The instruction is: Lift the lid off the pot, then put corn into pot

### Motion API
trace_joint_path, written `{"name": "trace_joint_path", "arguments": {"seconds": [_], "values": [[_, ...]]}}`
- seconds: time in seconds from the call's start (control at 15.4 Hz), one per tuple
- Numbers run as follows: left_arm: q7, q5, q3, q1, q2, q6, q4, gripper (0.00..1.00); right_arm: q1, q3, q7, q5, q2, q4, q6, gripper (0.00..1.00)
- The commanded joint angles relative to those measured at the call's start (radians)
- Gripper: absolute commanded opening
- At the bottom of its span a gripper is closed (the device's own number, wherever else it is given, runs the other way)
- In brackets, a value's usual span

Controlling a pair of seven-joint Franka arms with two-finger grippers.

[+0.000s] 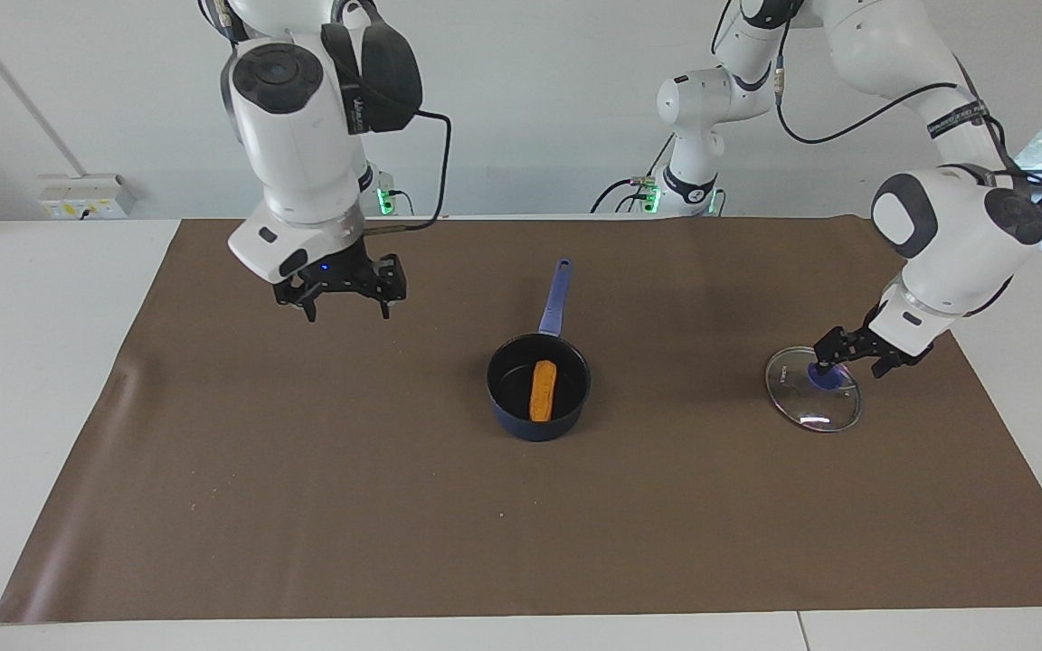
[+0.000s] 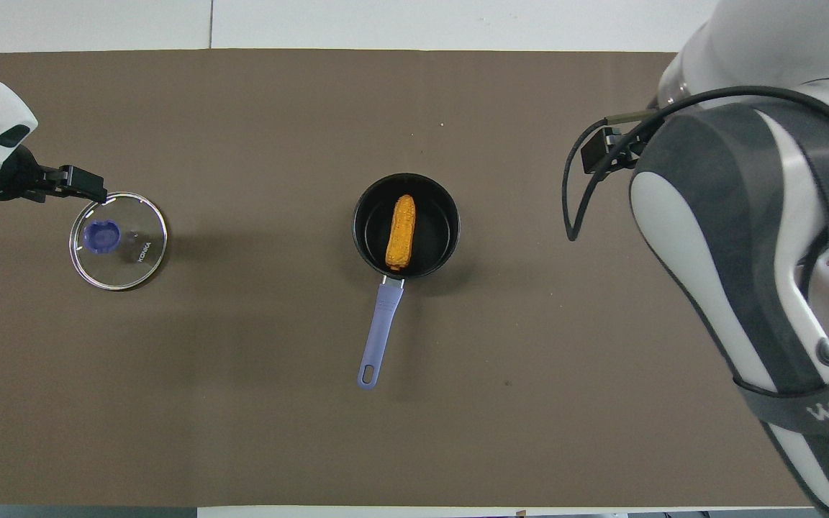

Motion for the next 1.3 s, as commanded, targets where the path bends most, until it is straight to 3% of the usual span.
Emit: {"name": "trace_joint_path", "arguments": {"seconds": [0.0, 0.32, 0.52, 0.71, 0.97, 1.23], "values": [[-0.063, 0.051, 0.003, -0.038, -0.053, -0.189, 0.109, 1.00, -0.063, 0.013, -0.094, -0.010, -0.052, -0.013, -0.051, 1.00], [-0.066, 0.051, 0.002, -0.041, -0.235, -0.344, 0.016, 1.00, -0.103, 0.013, -0.185, -0.008, -0.088, -0.059, -0.094, 1.00], [-0.082, 0.050, 0.008, -0.073, -0.309, -0.296, -0.125, 1.00, -0.120, 0.014, -0.188, 0.007, -0.102, -0.088, -0.086, 1.00], [-0.132, 0.039, 0.020, -0.101, -0.303, -0.216, -0.127, 1.00, -0.126, 0.016, -0.187, 0.012, -0.119, -0.134, -0.053, 1.00], [-0.138, 0.028, 0.020, -0.131, -0.256, -0.349, 0.018, 1.00, -0.144, 0.014, -0.185, 0.025, -0.166, -0.220, -0.011, 1.00], [-0.205, -0.012, 0.020, -0.124, -0.271, -0.300, -0.016, 1.00, -0.153, 0.016, -0.185, 0.027, -0.195, -0.257, -0.013, 1.00]]}}
